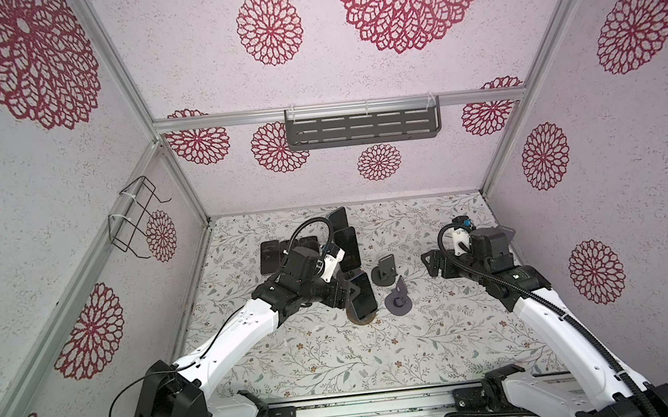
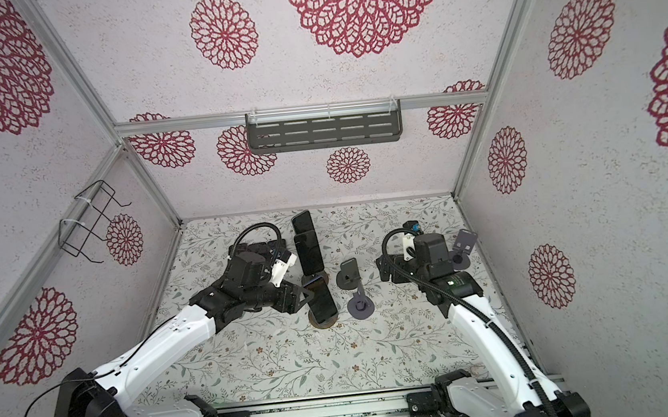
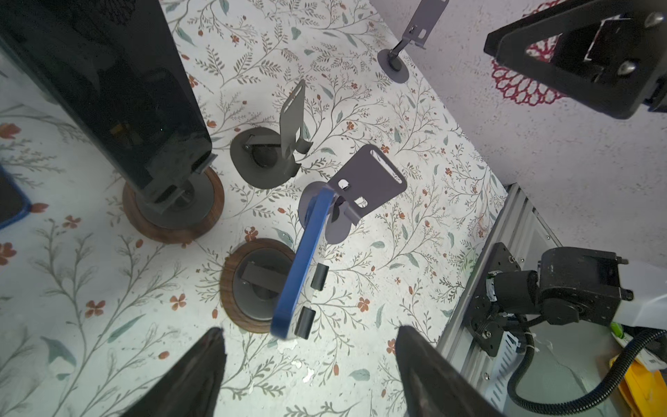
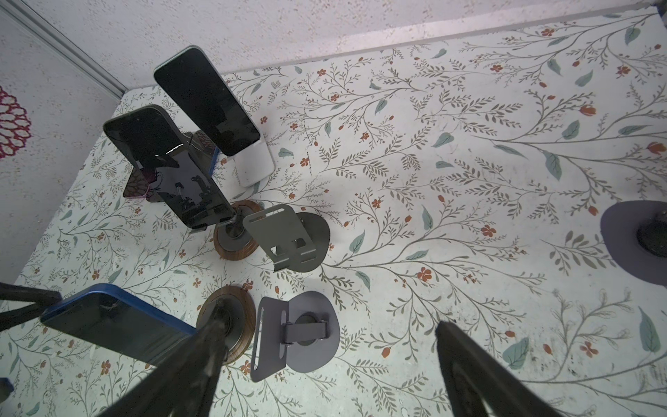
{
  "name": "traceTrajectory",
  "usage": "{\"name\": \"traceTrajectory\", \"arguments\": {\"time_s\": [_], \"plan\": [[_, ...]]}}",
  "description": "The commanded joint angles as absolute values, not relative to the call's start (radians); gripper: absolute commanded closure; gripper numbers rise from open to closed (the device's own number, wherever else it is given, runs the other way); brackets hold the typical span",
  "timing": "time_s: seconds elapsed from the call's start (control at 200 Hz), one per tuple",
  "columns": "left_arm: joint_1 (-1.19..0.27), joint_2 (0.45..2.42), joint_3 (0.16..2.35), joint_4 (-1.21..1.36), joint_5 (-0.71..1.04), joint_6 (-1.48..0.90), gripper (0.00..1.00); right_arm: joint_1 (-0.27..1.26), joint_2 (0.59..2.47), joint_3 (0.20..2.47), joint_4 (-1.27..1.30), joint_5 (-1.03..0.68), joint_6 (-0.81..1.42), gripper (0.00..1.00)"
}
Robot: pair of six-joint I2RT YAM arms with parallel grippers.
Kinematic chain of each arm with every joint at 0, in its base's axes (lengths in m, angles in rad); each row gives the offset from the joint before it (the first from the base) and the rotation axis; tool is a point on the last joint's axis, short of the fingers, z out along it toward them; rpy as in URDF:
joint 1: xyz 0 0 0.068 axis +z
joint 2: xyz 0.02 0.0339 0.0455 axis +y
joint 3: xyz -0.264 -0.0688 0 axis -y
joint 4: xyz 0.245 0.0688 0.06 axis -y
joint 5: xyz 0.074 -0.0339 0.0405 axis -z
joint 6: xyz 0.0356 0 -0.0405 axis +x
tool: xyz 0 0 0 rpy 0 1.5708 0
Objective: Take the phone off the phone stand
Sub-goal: 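Close the left gripper on the top edge of the blue-edged phone, then lift the blue-edged phone off its stand with the left gripper while the right gripper approaches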
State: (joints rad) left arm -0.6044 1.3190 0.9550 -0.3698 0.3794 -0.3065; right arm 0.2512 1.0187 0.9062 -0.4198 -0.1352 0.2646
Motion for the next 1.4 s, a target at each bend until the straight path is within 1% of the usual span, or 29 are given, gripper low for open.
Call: {"name": "traceTrajectory", "arguments": {"time_s": [0.0,0.175,0.375,0.555,0.706,0.851,0.986,1.046,1.131,1.231,1.331,1.391], "plan": [[-0.614,1.320,0.936,-0.291,0.377,-0.330,0.24,0.247,1.002,0.911,-0.419,-0.128,0.275,0.06],[-0.615,1.333,0.911,-0.249,0.393,-0.339,0.39,0.247,1.002,0.896,-0.397,-0.146,0.284,0.05],[-0.615,1.358,0.903,-0.205,0.413,-0.348,0.47,0.247,1.006,0.890,-0.399,-0.153,0.282,0.05],[-0.616,1.391,0.922,-0.192,0.411,-0.352,0.60,0.247,1.008,0.887,-0.399,-0.156,0.280,0.05],[-0.615,1.426,0.977,-0.256,0.392,-0.351,0.72,0.248,1.019,0.884,-0.397,-0.169,0.278,0.05],[-0.615,1.428,1.007,-0.255,0.405,-0.355,0.83,0.249,1.039,0.891,-0.395,-0.191,0.274,0.05],[-0.615,1.443,1.056,-0.286,0.402,-0.368,0.90,0.252,1.070,0.916,-0.401,-0.237,0.258,0.05],[-0.614,1.452,1.076,-0.298,0.414,-0.371,0.93,0.258,1.082,0.932,-0.402,-0.285,0.243,0.04],[-0.614,1.454,1.100,-0.295,0.433,-0.370,0.99,0.261,1.099,0.955,-0.390,-0.400,0.218,0.05],[-0.605,1.444,1.135,-0.306,0.459,-0.347,1.00,0.263,1.123,0.996,-0.401,-0.532,0.170,0.07],[-0.568,1.436,1.177,-0.333,0.590,-0.301,1.00,0.263,1.160,1.038,-0.428,-0.693,0.100,0.08],[-0.541,1.443,1.222,-0.393,0.661,-0.259,1.00,0.264,1.188,1.059,-0.436,-0.772,0.064,0.15]]}}
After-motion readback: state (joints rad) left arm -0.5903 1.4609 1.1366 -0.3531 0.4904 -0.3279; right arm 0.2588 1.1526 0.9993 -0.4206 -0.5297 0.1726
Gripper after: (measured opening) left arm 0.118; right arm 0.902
